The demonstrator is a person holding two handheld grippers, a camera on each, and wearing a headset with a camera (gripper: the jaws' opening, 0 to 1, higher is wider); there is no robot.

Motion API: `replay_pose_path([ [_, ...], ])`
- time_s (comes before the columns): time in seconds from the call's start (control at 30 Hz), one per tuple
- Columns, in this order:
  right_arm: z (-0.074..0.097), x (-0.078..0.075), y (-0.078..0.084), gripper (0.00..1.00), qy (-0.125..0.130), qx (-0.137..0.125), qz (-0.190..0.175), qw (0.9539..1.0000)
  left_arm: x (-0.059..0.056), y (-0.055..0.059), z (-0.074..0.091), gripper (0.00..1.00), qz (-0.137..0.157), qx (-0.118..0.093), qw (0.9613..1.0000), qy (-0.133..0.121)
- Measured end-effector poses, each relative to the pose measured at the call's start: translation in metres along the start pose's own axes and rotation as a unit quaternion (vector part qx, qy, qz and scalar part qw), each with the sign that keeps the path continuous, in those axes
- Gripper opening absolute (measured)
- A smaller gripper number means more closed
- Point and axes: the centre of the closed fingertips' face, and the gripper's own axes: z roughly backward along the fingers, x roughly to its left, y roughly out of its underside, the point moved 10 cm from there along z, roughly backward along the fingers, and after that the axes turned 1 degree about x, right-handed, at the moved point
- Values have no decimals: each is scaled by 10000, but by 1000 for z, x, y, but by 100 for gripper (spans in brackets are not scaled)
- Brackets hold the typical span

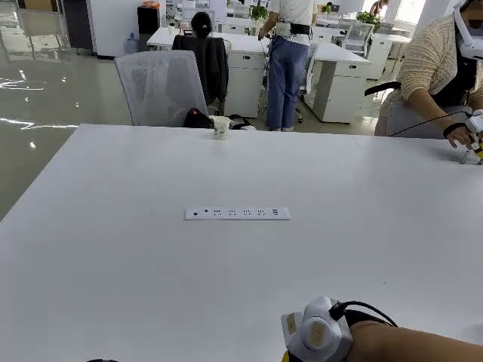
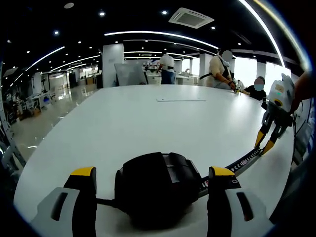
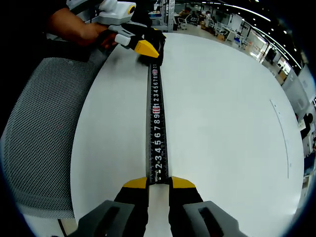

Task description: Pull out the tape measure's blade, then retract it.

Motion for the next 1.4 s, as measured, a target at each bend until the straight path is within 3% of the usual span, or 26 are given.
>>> replay_pose_path([
  [0.2,0,-1,2,12,3,-22,-178,9998,-2,4,0,78,3,144,9999,36],
  [0.53,-1,-3,1,11,5,-11,-394,9992,-4,3,0,66,116,135,9998,72],
  [0.87,0,-3,1,11,-19,-13,-440,9990,-1,2,1,65,586,132,9981,153],
  [1.17,0,-4,1,11,-23,-23,-503,9987,-1,2,2,63,394,173,9989,171],
  [1.4,-1,-5,-2,11,-57,53,-514,9987,-1,2,3,63,441,204,9987,180],
])
